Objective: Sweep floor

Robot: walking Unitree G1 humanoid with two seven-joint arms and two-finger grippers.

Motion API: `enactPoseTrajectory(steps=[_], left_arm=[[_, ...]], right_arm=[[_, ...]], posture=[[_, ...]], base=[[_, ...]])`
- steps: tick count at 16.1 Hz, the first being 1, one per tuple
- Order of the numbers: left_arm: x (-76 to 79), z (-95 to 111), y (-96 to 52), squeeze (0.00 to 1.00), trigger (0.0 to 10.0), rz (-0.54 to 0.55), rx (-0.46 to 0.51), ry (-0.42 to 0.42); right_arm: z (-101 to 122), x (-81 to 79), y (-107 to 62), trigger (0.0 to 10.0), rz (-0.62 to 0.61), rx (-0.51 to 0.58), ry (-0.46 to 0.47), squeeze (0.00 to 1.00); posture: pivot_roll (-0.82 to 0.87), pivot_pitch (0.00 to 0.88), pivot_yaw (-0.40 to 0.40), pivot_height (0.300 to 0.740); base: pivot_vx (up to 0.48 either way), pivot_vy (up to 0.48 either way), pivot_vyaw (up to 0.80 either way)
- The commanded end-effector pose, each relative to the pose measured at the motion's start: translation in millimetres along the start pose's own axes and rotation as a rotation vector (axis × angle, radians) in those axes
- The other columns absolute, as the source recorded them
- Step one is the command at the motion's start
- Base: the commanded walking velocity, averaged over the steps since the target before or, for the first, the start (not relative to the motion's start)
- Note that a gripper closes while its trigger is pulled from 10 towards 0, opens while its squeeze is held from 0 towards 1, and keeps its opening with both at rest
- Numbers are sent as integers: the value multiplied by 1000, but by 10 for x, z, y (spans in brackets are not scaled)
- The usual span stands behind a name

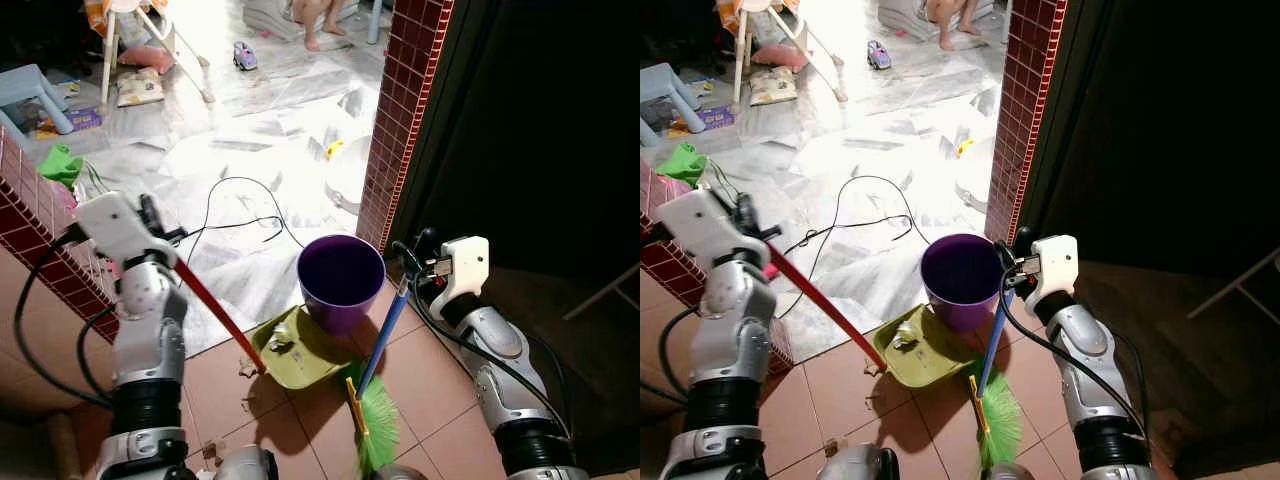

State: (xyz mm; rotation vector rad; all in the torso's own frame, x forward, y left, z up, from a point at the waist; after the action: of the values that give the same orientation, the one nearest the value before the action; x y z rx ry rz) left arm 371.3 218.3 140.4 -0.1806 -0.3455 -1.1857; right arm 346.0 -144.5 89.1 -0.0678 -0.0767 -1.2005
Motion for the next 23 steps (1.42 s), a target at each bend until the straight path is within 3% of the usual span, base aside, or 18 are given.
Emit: enactPoseTrajectory(steps=[1, 5, 15, 19, 23], left_arm=[[172, 164, -16, 0, 10000, -59, 54, -17], [260, 125, -39, 0, 10000, -93, 44, -4], [325, 76, -49, 0, 10000, -126, 24, 12], [399, 58, -51, 0, 10000, -170, 20, 54], [375, 198, 12, 0, 10000, -156, 55, -53]], right_arm=[[-86, 36, -28, 10000, -10, -36, 12, 0], [-40, -43, 11, 10000, 14, -17, -4, 0], [-38, -14, 2, 10000, 9, -14, -19, 0], [132, 169, 59, 10000, -62, 42, -93, 0], [200, 215, 104, 10000, -89, 65, -105, 0]], posture=[[-132, 0, 28, 740], [-132, 0, 28, 740], [-135, 0, 40, 740], [-130, 0, 41, 740], [-127, 0, 44, 740]], base=[[0, 0, 0], [-83, 0, 0], [-369, 0, 0], [-85, 0, 0], [0, 0, 0]])
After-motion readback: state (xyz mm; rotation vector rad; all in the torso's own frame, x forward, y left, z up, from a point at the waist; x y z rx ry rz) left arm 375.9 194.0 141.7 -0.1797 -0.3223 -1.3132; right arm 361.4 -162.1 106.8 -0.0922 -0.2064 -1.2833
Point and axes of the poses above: a point about 5 cm out from each wrist's last joint towards the gripper, its own y axis pointing out of the wrist towards the gripper, its own z axis along the axis of the wrist's last joint, x = y × z, the point moved 6 cm from there along y, pointing out of the wrist towards the gripper, and after that the axes turned 7 degrees about -y, right-handed, at the moved point
